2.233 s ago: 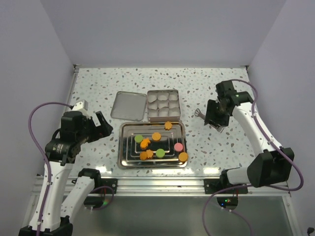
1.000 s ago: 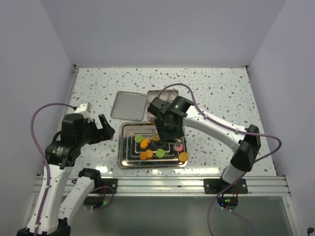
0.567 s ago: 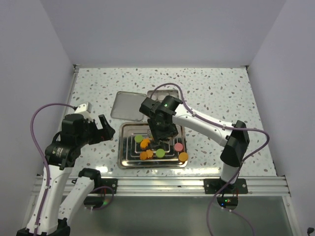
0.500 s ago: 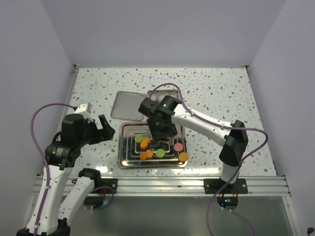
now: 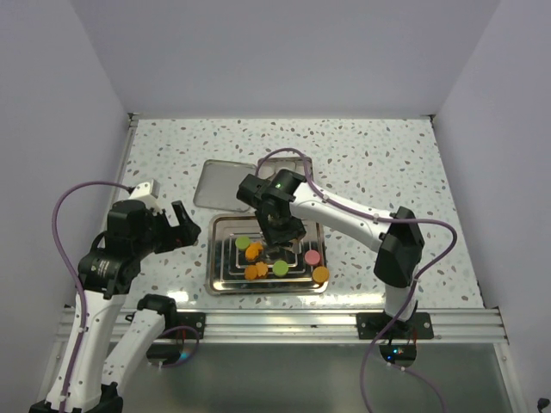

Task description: Pack the cookies

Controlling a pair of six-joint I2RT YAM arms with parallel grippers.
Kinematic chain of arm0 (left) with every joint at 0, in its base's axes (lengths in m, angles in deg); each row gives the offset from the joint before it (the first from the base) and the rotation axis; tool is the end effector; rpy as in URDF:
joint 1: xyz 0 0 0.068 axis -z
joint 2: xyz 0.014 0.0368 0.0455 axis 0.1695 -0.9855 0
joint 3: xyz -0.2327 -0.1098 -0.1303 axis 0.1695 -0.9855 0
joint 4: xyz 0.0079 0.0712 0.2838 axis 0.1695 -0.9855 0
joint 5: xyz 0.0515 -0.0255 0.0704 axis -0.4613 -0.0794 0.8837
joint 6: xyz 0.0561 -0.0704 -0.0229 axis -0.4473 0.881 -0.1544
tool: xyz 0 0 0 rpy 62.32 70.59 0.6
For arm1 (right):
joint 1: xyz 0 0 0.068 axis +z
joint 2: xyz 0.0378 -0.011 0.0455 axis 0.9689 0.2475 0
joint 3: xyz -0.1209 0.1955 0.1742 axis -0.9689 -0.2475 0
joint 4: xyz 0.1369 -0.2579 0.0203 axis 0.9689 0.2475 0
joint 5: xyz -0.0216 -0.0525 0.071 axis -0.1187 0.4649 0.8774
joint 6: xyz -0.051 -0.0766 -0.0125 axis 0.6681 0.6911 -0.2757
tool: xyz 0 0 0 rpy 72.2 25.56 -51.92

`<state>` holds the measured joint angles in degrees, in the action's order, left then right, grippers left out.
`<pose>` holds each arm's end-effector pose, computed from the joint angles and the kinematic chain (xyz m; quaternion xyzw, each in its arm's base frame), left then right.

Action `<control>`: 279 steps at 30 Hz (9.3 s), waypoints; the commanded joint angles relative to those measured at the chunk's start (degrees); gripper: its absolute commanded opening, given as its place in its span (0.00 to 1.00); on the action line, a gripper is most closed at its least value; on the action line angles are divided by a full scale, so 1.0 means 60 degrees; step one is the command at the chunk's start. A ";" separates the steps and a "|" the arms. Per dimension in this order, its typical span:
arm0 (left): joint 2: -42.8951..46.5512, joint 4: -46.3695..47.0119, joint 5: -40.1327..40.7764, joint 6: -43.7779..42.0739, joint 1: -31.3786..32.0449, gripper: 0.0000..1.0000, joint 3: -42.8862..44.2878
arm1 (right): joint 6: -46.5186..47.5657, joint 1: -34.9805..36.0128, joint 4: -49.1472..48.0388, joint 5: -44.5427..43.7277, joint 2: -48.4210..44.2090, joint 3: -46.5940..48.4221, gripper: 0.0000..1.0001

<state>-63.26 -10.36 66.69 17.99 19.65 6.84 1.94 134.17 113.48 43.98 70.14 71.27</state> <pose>0.1586 -0.0335 0.3179 -0.1208 0.8935 -0.1674 0.3987 0.2276 0.3411 0.2498 -0.1779 0.9779 -0.0231 0.1074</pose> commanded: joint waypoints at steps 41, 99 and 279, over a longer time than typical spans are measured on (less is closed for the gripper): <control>-0.0348 0.0165 0.0075 -0.0230 0.0124 1.00 0.0597 | 0.0689 -0.0782 0.2358 -0.1399 0.0693 0.4574 0.32; -0.1491 0.0253 0.0617 -0.0099 0.0124 1.00 0.1594 | 0.1745 -0.3890 -0.1245 0.1779 0.3653 0.6629 0.35; -0.1828 0.0868 0.1437 -0.0378 0.0490 1.00 0.1301 | 0.2229 -0.4272 0.0791 0.1135 0.1780 0.5707 0.51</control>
<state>-75.19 -7.30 73.79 16.09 22.23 12.33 16.30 107.99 113.85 49.16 88.66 106.94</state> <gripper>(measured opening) 0.998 0.520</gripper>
